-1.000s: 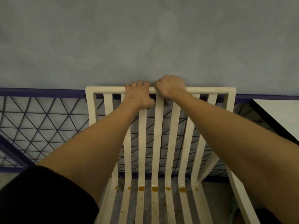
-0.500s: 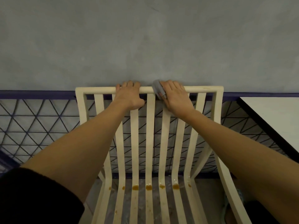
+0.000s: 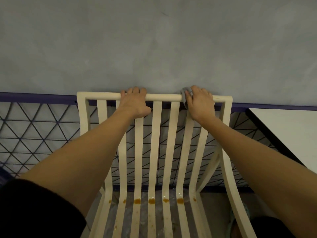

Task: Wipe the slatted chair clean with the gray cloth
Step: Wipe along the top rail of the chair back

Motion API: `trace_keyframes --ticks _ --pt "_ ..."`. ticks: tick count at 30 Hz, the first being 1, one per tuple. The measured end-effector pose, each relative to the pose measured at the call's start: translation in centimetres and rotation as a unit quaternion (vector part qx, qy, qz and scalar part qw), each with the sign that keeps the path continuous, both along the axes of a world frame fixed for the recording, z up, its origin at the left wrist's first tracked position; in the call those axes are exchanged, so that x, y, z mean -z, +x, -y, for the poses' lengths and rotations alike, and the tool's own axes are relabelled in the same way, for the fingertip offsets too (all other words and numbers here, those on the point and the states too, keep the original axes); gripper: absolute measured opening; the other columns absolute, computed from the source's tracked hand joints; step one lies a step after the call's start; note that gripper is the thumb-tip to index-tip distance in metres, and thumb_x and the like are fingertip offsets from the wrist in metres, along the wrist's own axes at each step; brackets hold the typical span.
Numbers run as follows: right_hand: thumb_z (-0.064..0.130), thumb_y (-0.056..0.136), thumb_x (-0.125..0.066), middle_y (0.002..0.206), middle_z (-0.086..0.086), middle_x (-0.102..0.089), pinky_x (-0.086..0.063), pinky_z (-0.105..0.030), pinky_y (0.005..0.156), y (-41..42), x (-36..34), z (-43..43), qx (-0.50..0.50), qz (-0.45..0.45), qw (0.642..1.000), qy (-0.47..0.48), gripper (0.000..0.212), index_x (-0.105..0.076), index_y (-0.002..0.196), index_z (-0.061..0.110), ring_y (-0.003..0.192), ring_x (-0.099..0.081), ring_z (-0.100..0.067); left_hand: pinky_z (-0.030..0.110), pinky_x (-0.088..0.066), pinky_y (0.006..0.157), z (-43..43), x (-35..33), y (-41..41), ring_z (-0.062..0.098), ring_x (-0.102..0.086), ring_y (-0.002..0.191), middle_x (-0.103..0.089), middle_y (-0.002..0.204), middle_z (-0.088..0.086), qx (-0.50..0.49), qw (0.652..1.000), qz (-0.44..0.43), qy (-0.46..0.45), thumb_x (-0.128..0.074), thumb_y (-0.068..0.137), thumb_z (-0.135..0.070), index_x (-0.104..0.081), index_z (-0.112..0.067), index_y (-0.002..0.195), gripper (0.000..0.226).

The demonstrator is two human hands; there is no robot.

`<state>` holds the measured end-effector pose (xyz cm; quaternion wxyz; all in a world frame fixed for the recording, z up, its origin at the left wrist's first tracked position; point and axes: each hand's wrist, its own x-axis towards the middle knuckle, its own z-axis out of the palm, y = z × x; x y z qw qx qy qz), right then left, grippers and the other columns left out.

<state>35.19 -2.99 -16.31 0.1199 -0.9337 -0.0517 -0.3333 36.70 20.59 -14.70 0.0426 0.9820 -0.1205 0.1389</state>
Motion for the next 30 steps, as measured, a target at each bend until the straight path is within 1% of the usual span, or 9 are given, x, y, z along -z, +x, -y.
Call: trace_keyframes --ticks 3,5,8,10,16,19,22,27,30 --pt "0.019 0.087 -0.064 0.099 -0.009 -0.058 -0.04 -0.036 0.066 0.7 -1.9 -1.1 0.073 -0.111 0.966 -0.222 0.033 -0.053 0.116 0.009 0.086 -0.058 -0.029 0.046 -0.027 0.106 0.1 0.0 0.0 0.029 -0.041 0.12 -0.046 0.128 0.01 -0.003 1.0 -0.001 0.001 -0.062 0.079 -0.034 -0.038 -0.017 0.133 0.061" --pt "0.017 0.087 -0.061 0.093 -0.008 -0.053 -0.043 -0.037 0.063 0.9 -3.4 -1.7 0.09 -0.167 0.95 -0.248 0.024 -0.056 0.11 0.01 0.086 -0.058 -0.03 0.047 -0.027 0.107 0.2 0.0 -0.1 0.03 -0.041 0.121 -0.046 0.128 0.01 -0.007 1.0 -0.001 -0.001 -0.062 0.08 -0.034 -0.038 -0.017 0.133 0.061" --pt "0.015 0.093 -0.049 0.089 -0.006 -0.051 -0.045 -0.037 0.062 1.1 -3.5 -3.4 0.082 -0.162 0.957 -0.226 0.016 -0.058 0.105 0.01 0.084 -0.057 -0.03 0.046 -0.027 0.106 0.2 0.0 0.0 0.03 -0.041 0.12 -0.046 0.128 0.01 -0.01 1.0 -0.004 0.001 -0.062 0.079 -0.034 -0.038 -0.016 0.133 0.061" --pt "0.02 0.097 -0.043 0.091 -0.006 -0.057 -0.046 -0.036 0.068 1.1 -1.9 -4.2 0.038 -0.091 0.979 -0.179 0.017 -0.057 0.103 0.012 0.079 -0.057 -0.028 0.046 -0.027 0.104 0.2 0.0 0.0 0.03 -0.041 0.12 -0.046 0.127 0.01 -0.006 1.0 -0.005 -0.002 -0.062 0.078 -0.033 -0.039 -0.016 0.132 0.061" --pt "0.033 0.102 -0.036 0.091 -0.004 -0.056 -0.03 -0.032 0.075 0.7 0.8 -3.1 -0.032 0.026 0.998 -0.054 0.025 -0.053 0.095 0.017 0.085 -0.048 -0.022 0.04 -0.036 0.095 0.1 -1.6 0.7 0.027 -0.048 0.11 -0.053 0.123 0.008 -0.004 0.997 -0.077 0.013 -0.059 0.084 -0.034 -0.048 -0.019 0.122 0.043" --pt "0.032 0.101 -0.038 0.091 -0.005 -0.057 -0.031 -0.033 0.075 0.8 1.0 -3.5 -0.043 0.04 0.998 -0.024 0.024 -0.054 0.094 0.016 0.085 -0.049 -0.023 0.034 -0.038 0.083 1.2 -3.9 1.5 0.023 -0.051 0.102 -0.057 0.122 0.007 0.048 0.971 -0.193 -0.13 -0.056 0.092 -0.035 -0.059 -0.019 0.111 0.025" --pt "0.03 0.1 -0.04 0.093 -0.006 -0.058 -0.033 -0.034 0.077 0.8 1.2 -3.3 -0.069 0.037 0.997 -0.018 0.023 -0.055 0.096 0.014 0.087 -0.049 -0.025 0.035 -0.037 0.1 4.5 -4.2 1.6 0.022 -0.05 0.118 -0.056 0.129 0.003 0.105 0.946 -0.215 -0.218 -0.049 0.098 -0.036 -0.061 -0.018 0.119 0.031" --pt "0.023 0.097 -0.045 0.1 -0.006 -0.058 -0.034 -0.032 0.082 0.8 1.2 -1.7 -0.119 0.038 0.99 -0.061 0.018 -0.056 0.108 0.013 0.092 -0.051 -0.025 0.042 -0.026 0.103 6.7 -1.1 0.6 0.027 -0.045 0.123 -0.055 0.131 0.006 0.054 0.993 -0.07 -0.073 -0.024 0.101 -0.05 -0.054 -0.022 0.117 0.045" --pt "0.026 0.097 -0.045 0.103 -0.006 -0.057 -0.035 -0.032 0.086 0.5 1.2 -1.3 -0.121 0.036 0.99 -0.066 0.022 -0.054 0.114 0.013 0.095 -0.051 -0.023 0.043 -0.022 0.106 6.1 -1.3 0.5 0.026 -0.039 0.13 -0.049 0.14 0.005 0.06 0.992 -0.083 -0.067 -0.022 0.1 -0.055 -0.05 -0.023 0.129 0.051"
